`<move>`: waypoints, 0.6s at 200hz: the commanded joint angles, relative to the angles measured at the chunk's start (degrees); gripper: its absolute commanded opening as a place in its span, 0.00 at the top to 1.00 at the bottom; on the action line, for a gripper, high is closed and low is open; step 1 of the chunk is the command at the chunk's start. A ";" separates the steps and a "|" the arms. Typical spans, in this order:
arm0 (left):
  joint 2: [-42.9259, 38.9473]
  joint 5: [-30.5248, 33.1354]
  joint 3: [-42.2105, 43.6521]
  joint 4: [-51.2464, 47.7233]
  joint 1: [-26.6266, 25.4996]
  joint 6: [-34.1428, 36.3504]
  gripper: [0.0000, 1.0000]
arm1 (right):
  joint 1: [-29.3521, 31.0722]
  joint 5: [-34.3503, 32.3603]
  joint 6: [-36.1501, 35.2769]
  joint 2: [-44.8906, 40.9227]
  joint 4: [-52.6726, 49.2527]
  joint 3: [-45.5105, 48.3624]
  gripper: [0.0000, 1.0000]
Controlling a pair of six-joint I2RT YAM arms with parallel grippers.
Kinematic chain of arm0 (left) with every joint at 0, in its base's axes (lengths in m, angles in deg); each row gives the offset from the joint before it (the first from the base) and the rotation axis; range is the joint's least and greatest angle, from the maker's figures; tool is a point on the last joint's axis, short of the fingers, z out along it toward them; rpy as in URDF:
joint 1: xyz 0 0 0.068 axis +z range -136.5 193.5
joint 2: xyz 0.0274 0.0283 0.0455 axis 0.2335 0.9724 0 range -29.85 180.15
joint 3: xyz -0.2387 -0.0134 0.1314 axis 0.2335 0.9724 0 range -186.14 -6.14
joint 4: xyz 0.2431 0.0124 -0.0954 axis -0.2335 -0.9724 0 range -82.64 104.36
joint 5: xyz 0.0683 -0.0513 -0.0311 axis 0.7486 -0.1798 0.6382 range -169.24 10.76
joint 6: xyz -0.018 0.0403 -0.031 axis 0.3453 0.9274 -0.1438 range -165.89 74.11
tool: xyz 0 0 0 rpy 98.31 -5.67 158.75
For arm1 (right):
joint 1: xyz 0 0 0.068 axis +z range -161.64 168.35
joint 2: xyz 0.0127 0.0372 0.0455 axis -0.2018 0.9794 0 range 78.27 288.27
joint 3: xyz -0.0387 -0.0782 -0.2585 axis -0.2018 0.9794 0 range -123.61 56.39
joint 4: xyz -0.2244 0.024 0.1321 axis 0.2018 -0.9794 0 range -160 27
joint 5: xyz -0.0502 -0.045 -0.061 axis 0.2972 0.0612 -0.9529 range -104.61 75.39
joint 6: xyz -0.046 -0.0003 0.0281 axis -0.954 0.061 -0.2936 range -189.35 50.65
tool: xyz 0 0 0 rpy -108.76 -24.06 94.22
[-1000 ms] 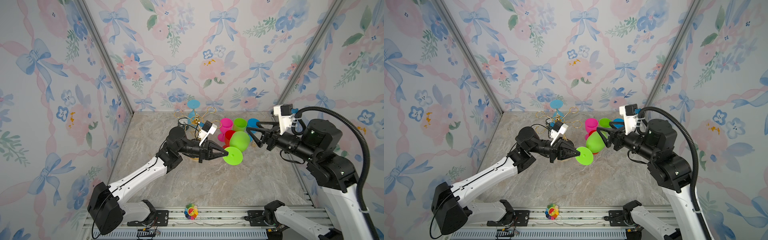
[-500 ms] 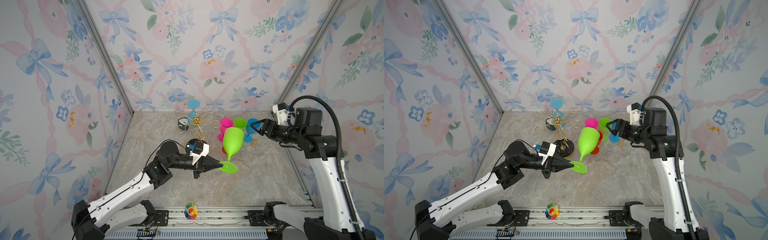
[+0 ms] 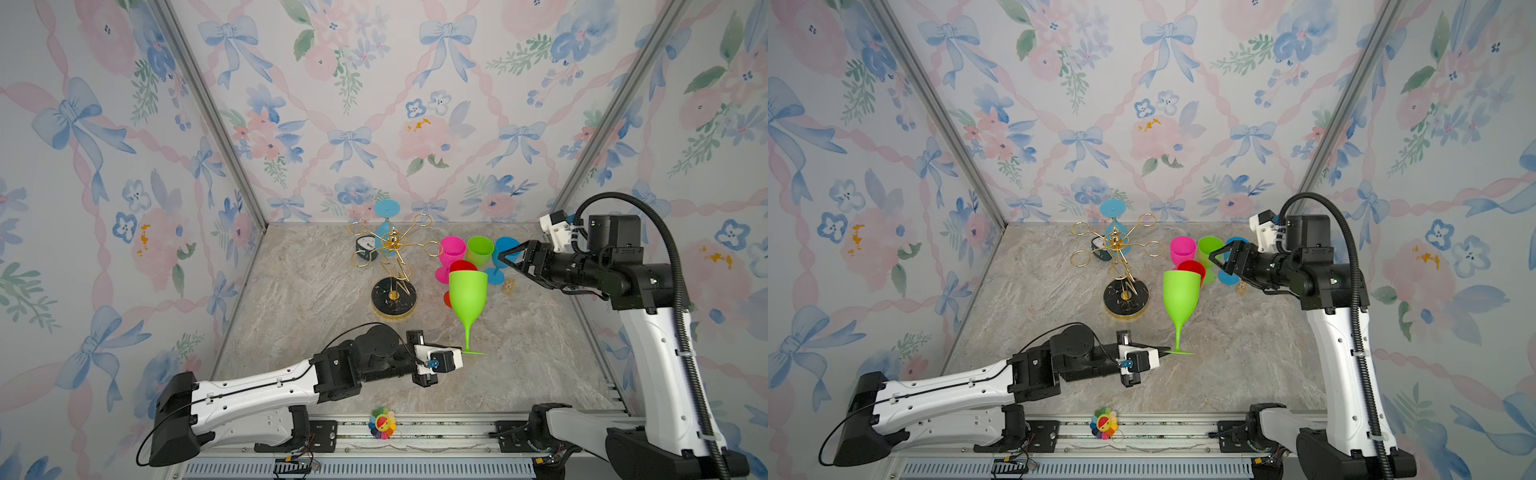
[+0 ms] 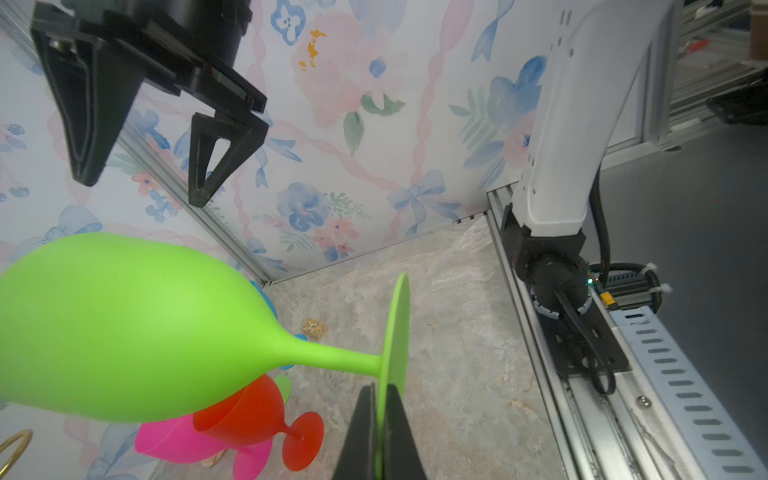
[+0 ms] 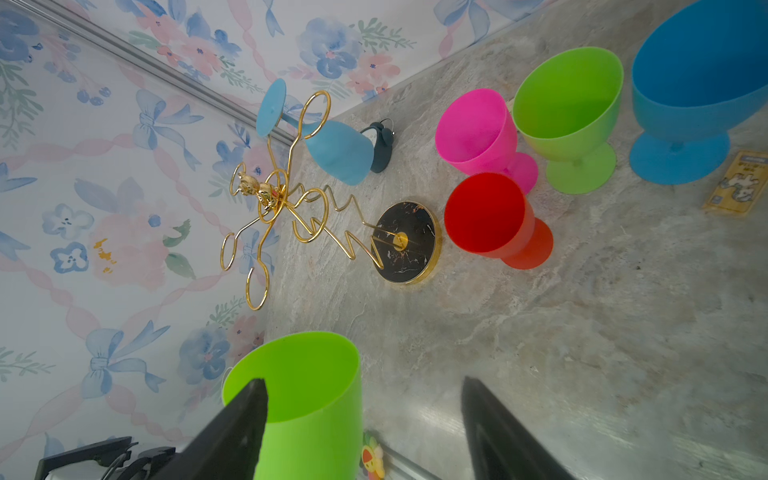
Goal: Take the wine glass off the wine glass rack
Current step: 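Open the right gripper and carry the green glass toward the robot with the left gripper, then grasp the green glass bowl with the right gripper while the left holds the base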
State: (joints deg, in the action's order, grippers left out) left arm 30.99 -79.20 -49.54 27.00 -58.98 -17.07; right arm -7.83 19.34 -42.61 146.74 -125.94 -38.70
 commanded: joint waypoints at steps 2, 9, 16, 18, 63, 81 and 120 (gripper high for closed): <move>0.29 12.95 5.99 7.48 -2.58 12.04 1.00 | 0.68 0.91 1.72 0.78 -2.15 -1.02 0.27; 0.59 14.69 7.30 8.64 -3.46 14.37 1.00 | 1.07 0.04 1.24 1.39 -3.13 -1.67 0.27; 1.14 16.30 7.79 9.22 -4.22 16.08 1.00 | 1.55 -0.71 0.67 2.01 -4.35 -2.46 0.27; 1.41 16.73 7.89 9.37 -4.39 16.31 1.00 | 1.64 -0.88 0.46 2.22 -4.68 -2.67 0.27; 6.02 24.80 10.48 13.66 -7.54 23.95 1.00 | 8.59 -4.99 -1.92 6.35 -8.86 -5.43 0.30; 7.98 28.43 11.47 15.63 -8.69 28.04 1.00 | 11.46 -6.96 -3.72 8.83 -11.50 -7.04 0.35; 10.52 33.92 14.76 20.70 -9.78 34.73 1.00 | 16.11 -12.42 -8.58 13.10 -17.64 -10.53 0.45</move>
State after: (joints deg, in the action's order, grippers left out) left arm 40.70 -50.96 -36.64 41.88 -68.30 11.48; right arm 5.85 11.80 -47.20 158.39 -137.24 -46.46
